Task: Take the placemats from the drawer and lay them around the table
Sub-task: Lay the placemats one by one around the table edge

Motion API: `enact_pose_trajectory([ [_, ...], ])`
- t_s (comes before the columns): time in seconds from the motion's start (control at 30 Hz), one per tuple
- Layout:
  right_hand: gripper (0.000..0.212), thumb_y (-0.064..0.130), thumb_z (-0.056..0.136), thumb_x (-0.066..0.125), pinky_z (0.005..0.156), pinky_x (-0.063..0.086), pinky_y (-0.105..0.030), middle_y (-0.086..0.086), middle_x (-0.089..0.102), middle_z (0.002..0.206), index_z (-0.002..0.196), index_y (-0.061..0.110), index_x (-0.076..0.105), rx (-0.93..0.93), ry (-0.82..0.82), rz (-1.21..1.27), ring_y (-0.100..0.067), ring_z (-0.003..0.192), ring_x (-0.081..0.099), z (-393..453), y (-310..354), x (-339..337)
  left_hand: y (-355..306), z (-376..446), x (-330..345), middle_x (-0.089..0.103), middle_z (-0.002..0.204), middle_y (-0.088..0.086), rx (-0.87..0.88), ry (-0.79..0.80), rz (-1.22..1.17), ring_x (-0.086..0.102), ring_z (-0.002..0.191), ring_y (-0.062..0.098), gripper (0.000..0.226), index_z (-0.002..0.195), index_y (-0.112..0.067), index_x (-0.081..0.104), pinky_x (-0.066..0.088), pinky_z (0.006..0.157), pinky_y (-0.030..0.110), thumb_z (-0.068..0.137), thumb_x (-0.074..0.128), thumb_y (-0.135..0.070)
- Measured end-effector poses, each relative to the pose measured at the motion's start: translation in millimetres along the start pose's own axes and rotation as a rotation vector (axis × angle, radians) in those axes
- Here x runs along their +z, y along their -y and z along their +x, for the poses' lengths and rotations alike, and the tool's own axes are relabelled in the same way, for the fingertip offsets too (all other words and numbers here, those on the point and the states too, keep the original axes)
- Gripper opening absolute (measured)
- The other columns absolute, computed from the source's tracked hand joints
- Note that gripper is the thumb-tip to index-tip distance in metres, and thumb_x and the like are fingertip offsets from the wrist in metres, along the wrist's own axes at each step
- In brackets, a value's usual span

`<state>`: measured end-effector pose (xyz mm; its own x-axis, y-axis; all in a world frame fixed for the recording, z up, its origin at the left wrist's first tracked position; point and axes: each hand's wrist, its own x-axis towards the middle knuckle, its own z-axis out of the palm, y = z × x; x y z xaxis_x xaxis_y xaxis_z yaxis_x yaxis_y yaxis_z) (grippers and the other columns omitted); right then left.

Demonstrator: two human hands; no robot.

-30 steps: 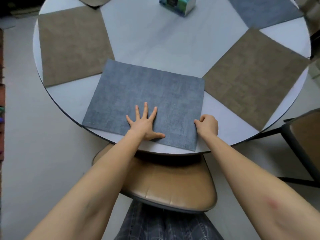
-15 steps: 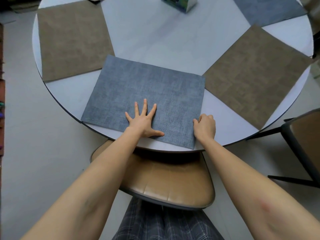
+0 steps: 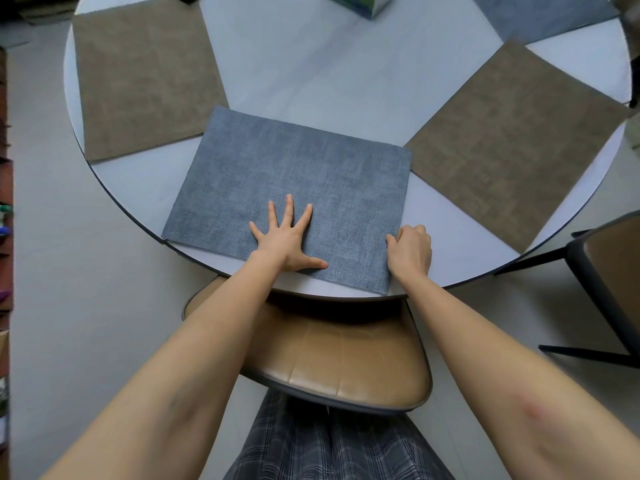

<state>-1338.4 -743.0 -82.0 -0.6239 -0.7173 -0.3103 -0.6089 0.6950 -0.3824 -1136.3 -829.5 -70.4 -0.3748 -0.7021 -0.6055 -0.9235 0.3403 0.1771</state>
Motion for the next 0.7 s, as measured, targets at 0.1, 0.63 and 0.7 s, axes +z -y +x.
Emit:
enact_pose_trajectory([
  [0.1, 0.029, 0.026, 0.096, 0.05, 0.095, 0.04, -0.044, -0.018, 0.051, 0.117, 0.103, -0.001, 0.059, 0.001, -0.01, -0.014, -0.035, 0.111, 0.047, -0.7, 0.0, 0.7, 0.9, 0.9, -0.6, -0.034, 0.155, 0.001, 0.003, 0.005, -0.006, -0.027, 0.142, 0.038, 0.125, 0.149, -0.04, -0.017, 0.0, 0.106, 0.076, 0.063, 0.066, -0.076],
  [0.63, 0.029, 0.025, 0.095, 0.052, 0.094, 0.042, -0.045, -0.019, 0.052, 0.114, 0.099, -0.003, 0.06, -0.029, -0.024, 0.013, -0.035, 0.108, 0.048, 1.6, -3.0, 2.7, 3.0, -0.4, 1.5, -0.032, 0.156, 0.0, 0.001, -0.025, -0.006, -0.026, 0.143, 0.037, 0.124, 0.149, -0.041, -0.016, 0.0, 0.107, 0.075, 0.062, 0.065, -0.078],
  [0.7, 0.03, 0.025, 0.095, 0.052, 0.094, 0.042, -0.045, -0.019, 0.052, 0.113, 0.099, -0.003, 0.06, -0.033, -0.031, 0.006, -0.035, 0.108, 0.048, 2.2, -3.5, 2.6, 3.0, -1.3, 2.0, -0.032, 0.156, 0.0, 0.001, -0.024, -0.009, -0.027, 0.143, 0.037, 0.124, 0.149, -0.041, -0.016, 0.0, 0.107, 0.075, 0.062, 0.064, -0.078],
])
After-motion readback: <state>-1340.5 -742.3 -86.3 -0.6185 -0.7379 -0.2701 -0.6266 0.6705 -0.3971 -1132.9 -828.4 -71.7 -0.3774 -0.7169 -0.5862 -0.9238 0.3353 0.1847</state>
